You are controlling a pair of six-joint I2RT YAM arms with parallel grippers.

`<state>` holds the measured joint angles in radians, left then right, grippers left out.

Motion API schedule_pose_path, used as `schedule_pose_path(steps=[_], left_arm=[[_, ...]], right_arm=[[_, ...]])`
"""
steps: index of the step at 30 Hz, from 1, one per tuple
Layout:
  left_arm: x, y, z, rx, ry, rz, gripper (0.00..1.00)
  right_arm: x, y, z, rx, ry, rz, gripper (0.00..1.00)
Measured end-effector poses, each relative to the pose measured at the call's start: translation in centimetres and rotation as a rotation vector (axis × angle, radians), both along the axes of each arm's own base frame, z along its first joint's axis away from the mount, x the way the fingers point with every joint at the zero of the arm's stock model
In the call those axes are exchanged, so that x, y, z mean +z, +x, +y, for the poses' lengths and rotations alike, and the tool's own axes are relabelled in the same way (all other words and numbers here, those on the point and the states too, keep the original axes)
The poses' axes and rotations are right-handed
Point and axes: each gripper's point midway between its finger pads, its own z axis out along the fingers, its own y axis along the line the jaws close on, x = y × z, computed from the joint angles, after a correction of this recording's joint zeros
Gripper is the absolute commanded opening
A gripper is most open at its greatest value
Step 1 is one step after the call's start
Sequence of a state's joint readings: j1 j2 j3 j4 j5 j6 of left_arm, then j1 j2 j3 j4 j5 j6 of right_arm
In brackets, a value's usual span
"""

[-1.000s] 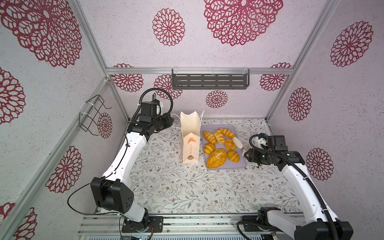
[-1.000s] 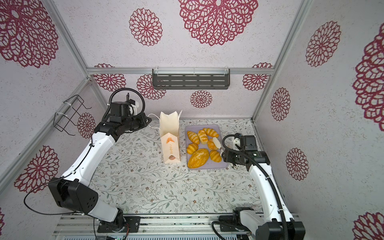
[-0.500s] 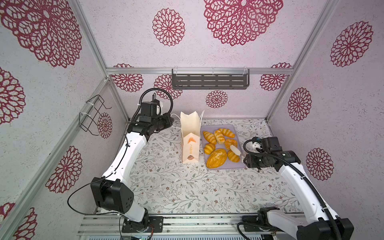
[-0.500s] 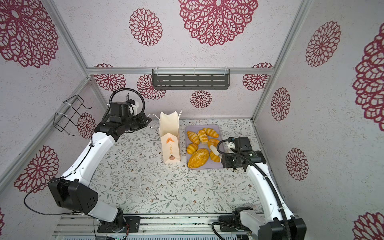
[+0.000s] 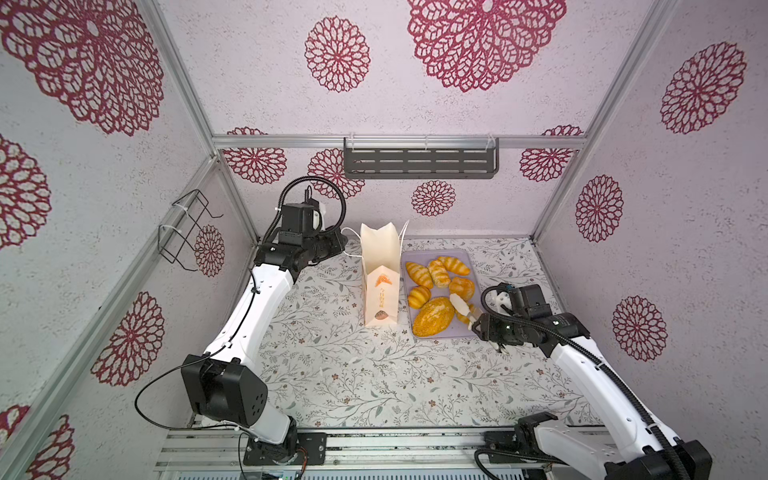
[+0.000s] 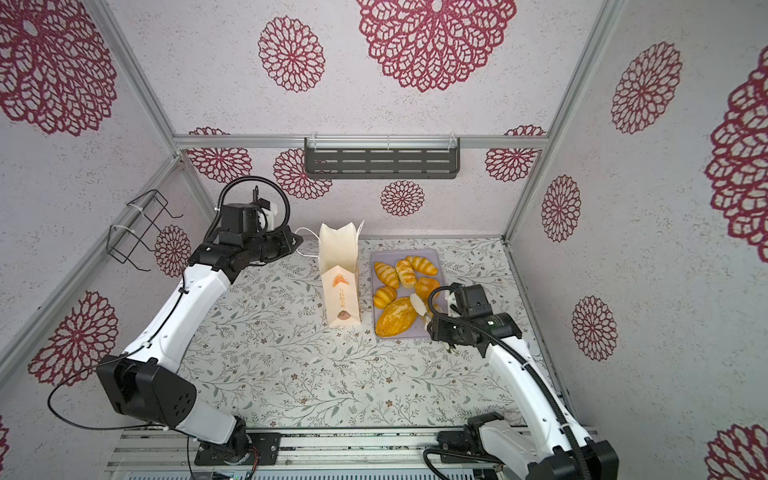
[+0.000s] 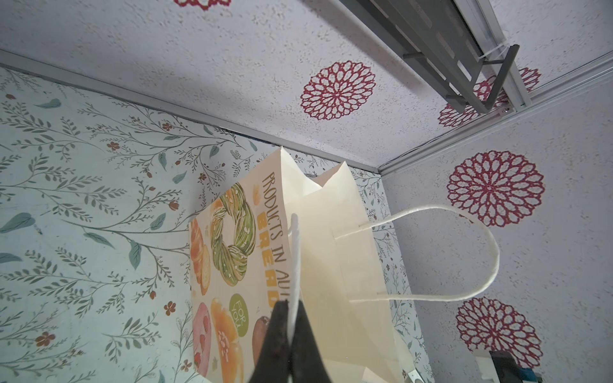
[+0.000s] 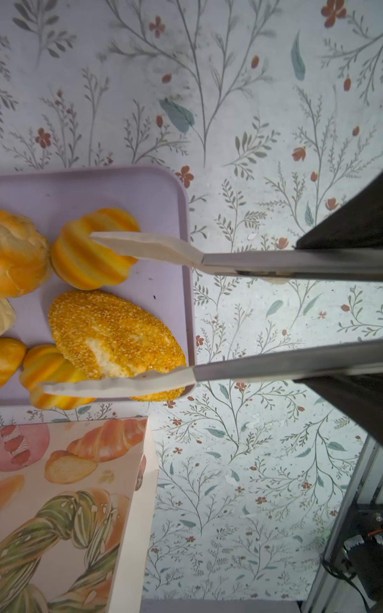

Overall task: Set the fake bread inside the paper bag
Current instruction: 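Move the tongs with the right gripper toward the large sugar-crusted loaf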

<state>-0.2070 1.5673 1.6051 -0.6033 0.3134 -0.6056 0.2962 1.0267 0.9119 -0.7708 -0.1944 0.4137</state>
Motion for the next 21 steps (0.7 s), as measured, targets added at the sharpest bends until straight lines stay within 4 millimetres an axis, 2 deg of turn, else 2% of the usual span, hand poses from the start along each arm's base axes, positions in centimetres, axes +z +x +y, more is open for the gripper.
schedule_pose_path(steps=[7,14,21], left_arm=[[0.0,0.0,-0.1,-0.004,-0.004,0.000,0.00],[-0.1,-0.1,-0.3,-0.012,-0.005,0.002,0.00],[0.0,-0.2,-0.8,-0.024,-0.007,-0.002,0.00]], right_arm=[[0.5,-0.6,2.3,-0.029,0.107,-0.001,0.54],[-1.9,-1.6,3.4,-0.046,0.151,0.066,0.54],[-3.4,-1.7,4.1,-0.072,0.207,0.088,0.55]])
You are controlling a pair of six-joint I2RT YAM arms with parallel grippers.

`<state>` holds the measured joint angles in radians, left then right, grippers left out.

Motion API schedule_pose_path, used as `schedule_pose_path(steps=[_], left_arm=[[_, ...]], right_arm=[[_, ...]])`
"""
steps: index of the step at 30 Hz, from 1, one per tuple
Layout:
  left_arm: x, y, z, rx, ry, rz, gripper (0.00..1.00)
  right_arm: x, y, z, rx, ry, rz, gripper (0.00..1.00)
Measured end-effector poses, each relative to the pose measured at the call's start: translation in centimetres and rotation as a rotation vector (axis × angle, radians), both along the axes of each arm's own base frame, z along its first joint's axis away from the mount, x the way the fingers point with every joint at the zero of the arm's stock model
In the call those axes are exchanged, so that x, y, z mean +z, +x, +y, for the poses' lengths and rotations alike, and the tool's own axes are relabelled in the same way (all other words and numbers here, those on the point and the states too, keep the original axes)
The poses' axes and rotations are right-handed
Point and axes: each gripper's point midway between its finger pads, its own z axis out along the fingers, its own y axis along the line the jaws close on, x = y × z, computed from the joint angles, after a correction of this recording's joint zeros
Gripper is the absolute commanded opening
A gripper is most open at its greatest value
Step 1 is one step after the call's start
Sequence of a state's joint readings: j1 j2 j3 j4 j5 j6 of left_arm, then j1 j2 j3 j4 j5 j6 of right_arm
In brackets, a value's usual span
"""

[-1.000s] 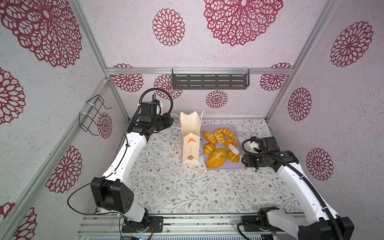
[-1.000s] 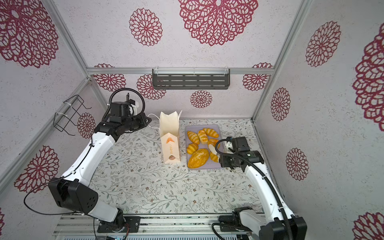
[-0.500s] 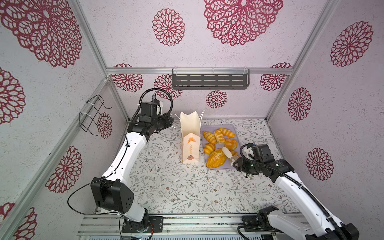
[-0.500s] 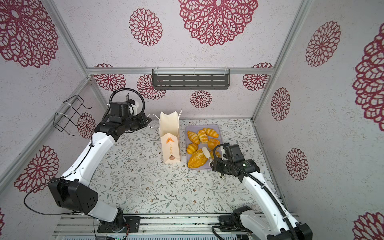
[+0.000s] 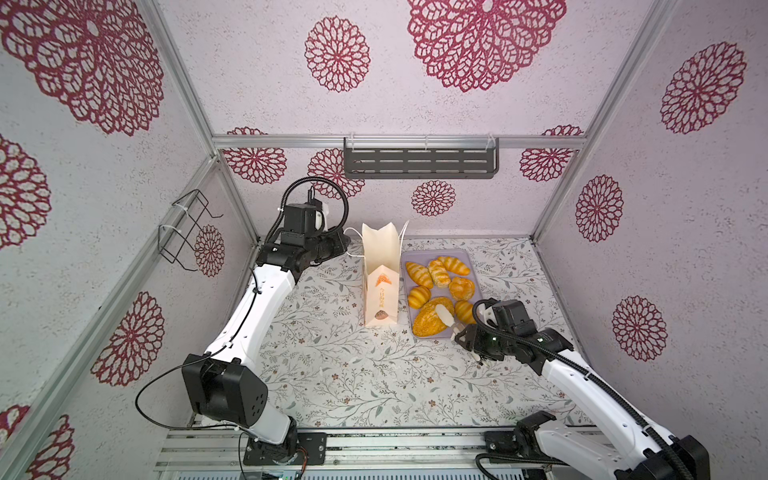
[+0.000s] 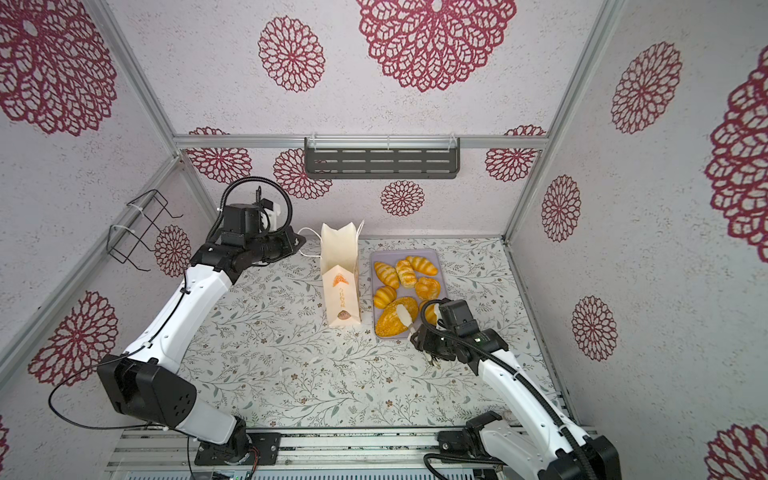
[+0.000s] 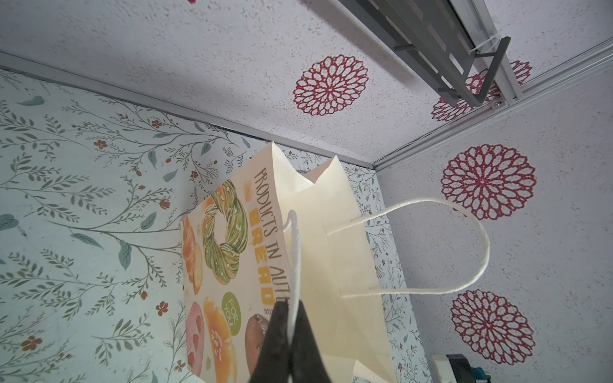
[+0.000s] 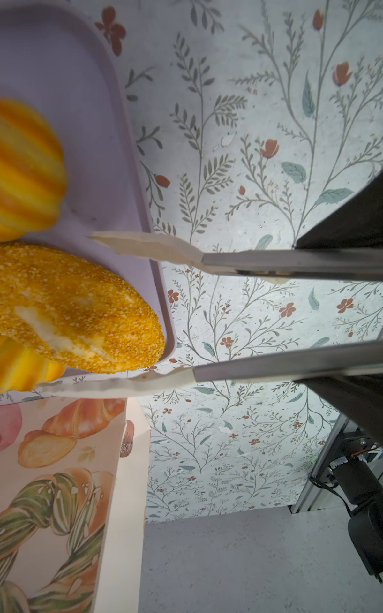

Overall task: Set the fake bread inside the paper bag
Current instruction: 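Move the tongs with the right gripper toward the large sugar-crusted loaf, then pinch the sugar-crusted loaf between the tong tips with the right gripper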

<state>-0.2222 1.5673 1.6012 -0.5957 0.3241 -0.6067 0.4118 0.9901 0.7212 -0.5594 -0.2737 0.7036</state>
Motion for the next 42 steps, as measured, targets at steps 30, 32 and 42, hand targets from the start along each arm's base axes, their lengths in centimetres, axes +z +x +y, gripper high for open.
schedule_pose_path(steps=[30,32,42], left_arm=[[0.0,0.0,0.1,0.008,-0.002,0.004,0.00],[0.0,0.0,0.1,0.008,-0.002,0.004,0.00],[0.0,0.0,0.1,0.008,-0.003,0.004,0.00]], right_arm=[[-1.8,-0.3,0.9,-0.031,0.104,0.003,0.55],[-1.9,-0.2,1.2,-0.028,0.116,0.003,0.55],[-1.9,1.4,2.3,-0.014,0.153,-0.022,0.54]])
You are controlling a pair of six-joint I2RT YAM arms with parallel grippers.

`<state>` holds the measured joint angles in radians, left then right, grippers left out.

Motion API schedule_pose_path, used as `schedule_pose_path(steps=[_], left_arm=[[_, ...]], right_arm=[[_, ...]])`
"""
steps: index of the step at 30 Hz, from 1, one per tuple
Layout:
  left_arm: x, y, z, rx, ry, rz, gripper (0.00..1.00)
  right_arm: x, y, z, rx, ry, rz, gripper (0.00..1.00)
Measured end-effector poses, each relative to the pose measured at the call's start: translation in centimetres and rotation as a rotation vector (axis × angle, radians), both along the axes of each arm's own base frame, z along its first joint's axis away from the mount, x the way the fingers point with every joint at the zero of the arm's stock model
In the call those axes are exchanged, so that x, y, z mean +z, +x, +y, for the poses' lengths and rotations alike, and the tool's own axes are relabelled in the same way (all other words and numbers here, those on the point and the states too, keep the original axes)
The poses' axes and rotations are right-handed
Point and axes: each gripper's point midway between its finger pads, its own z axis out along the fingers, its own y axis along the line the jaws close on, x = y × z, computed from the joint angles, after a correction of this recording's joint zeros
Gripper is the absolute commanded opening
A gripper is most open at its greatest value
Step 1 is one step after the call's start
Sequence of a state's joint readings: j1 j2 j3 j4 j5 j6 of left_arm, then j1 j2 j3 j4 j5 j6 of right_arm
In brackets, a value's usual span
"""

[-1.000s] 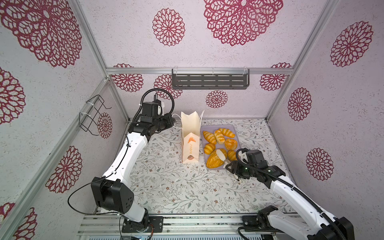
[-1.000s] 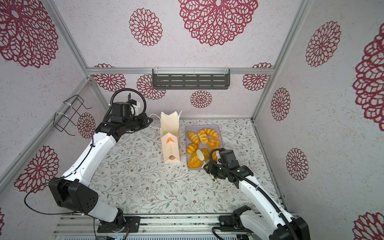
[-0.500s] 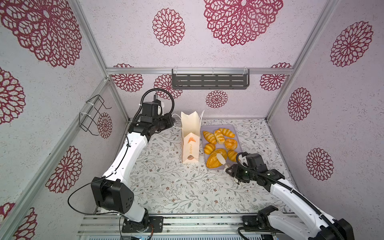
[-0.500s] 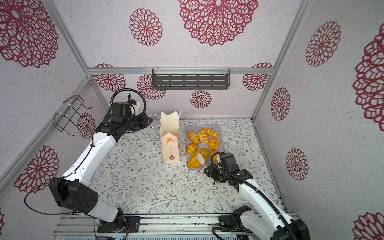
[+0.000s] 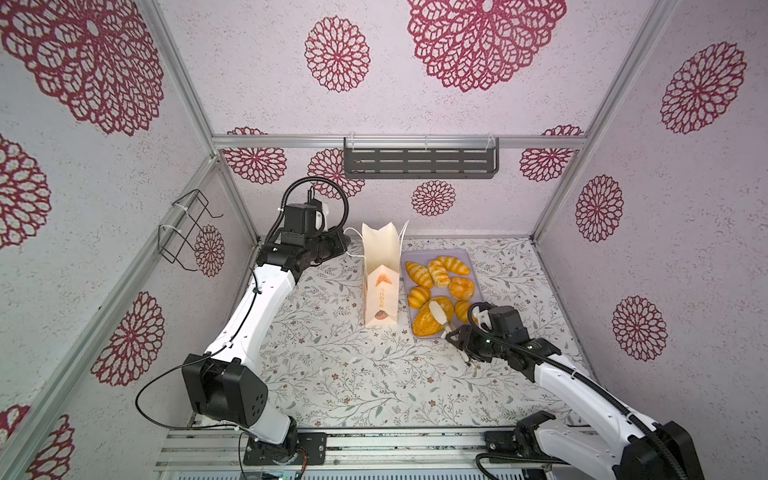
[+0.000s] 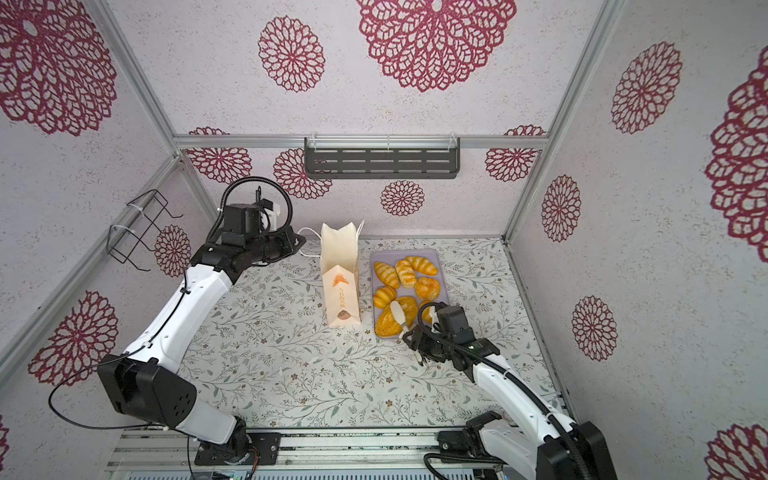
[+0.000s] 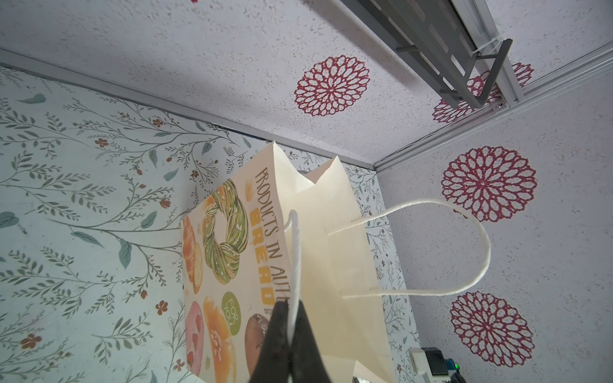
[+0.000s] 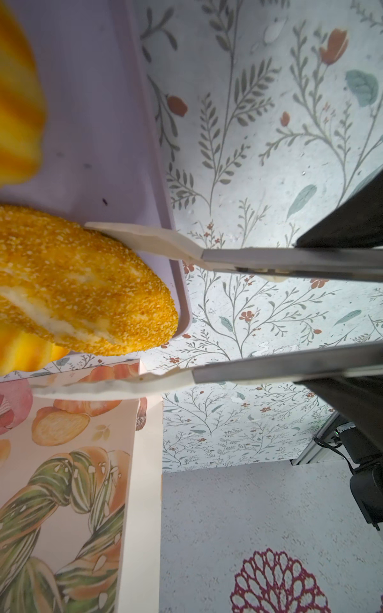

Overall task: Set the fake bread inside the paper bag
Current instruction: 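Pinch the sugar-crusted loaf between the tong tips with the right gripper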

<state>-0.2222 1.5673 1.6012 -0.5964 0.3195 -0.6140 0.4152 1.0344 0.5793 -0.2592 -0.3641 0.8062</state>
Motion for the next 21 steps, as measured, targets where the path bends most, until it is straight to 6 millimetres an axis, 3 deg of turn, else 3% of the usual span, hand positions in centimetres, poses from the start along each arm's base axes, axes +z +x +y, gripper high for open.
schedule_pose_path(steps=[6,21], left_arm=[[0.0,0.0,0.0,0.000,0.000,0.000,0.00],[0.0,0.0,-0.1,-0.001,-0.004,0.002,0.00]], right_arm=[[-1.0,0.0,0.5,0.017,0.005,0.035,0.50],[-1.3,0.2,0.3,0.011,0.015,0.030,0.16]])
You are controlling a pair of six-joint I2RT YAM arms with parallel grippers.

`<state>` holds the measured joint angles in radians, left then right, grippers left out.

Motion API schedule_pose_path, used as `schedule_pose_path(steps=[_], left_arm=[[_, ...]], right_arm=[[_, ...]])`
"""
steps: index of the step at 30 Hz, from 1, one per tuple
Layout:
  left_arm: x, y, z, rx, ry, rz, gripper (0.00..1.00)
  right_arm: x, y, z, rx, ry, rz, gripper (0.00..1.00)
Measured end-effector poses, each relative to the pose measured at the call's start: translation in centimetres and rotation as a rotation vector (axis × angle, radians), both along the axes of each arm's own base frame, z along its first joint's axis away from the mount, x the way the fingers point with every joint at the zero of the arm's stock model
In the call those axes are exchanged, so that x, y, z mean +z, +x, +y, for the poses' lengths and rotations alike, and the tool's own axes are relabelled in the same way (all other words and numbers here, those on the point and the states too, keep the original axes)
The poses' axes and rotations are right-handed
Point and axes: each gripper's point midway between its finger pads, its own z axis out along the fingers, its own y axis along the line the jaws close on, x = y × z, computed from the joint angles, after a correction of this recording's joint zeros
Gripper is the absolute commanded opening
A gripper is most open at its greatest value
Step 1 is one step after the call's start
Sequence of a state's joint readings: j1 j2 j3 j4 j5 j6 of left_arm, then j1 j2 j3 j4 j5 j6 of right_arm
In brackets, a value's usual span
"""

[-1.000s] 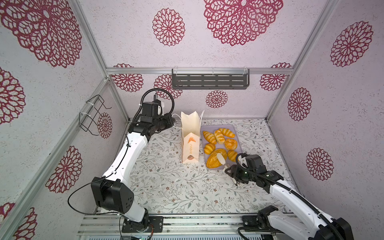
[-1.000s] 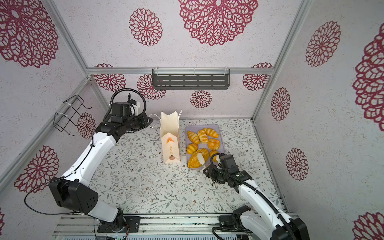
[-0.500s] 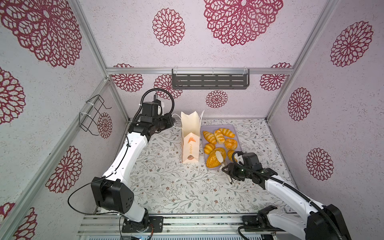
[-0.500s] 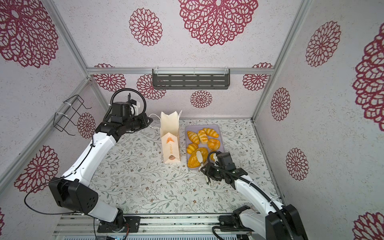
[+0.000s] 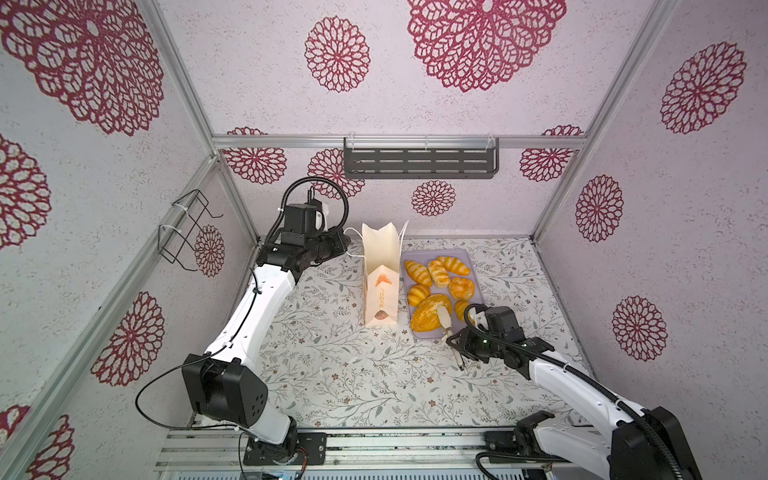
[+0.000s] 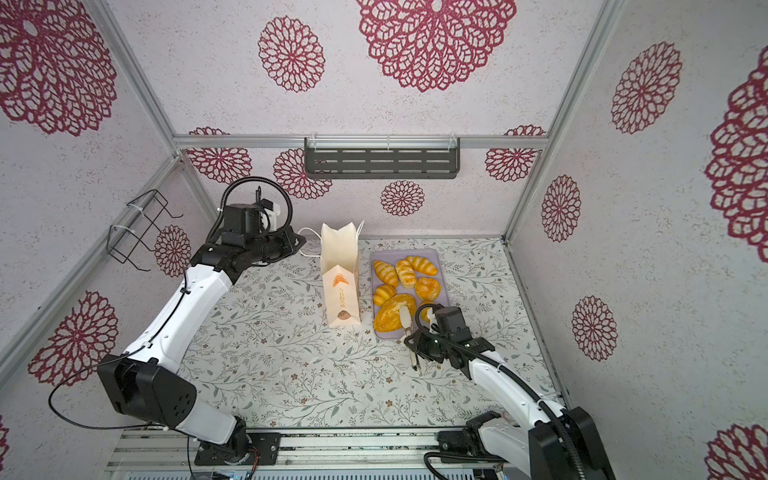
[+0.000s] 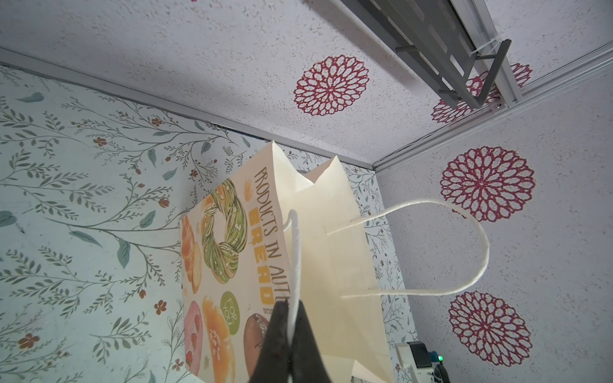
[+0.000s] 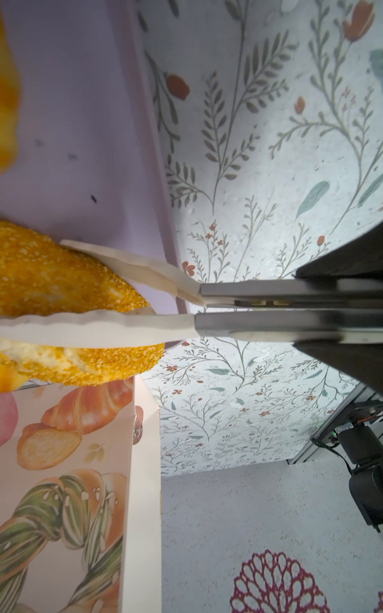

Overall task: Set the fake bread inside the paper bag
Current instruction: 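Pinch the sugar-crusted loaf between the tong tips with the right gripper, then lift the loaf with the tongs and carry it toward the paper bag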

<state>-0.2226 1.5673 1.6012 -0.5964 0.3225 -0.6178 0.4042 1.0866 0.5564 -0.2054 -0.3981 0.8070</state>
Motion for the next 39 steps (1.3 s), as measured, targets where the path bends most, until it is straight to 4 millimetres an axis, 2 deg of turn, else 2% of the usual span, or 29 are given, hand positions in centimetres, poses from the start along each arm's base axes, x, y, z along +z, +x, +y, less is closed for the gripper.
schedule_pose_path(steps=[6,29,36,39], left_arm=[[0.0,0.0,0.0,-0.001,0.000,0.000,0.00],[0.0,-0.1,-0.2,-0.004,0.000,0.000,0.00],[0.0,-0.1,-0.3,-0.007,0.000,0.000,0.00],[0.0,-0.1,-0.3,-0.007,0.000,0.000,0.00]], right_arm=[[0.6,0.2,-0.3,-0.010,0.011,-0.017,0.13],[6.6,0.2,-1.1,-0.039,0.089,-0.226,0.00],[7.5,0.4,-1.3,-0.049,0.090,-0.254,0.00],[8.9,1.0,-1.4,-0.064,0.090,-0.286,0.00]])
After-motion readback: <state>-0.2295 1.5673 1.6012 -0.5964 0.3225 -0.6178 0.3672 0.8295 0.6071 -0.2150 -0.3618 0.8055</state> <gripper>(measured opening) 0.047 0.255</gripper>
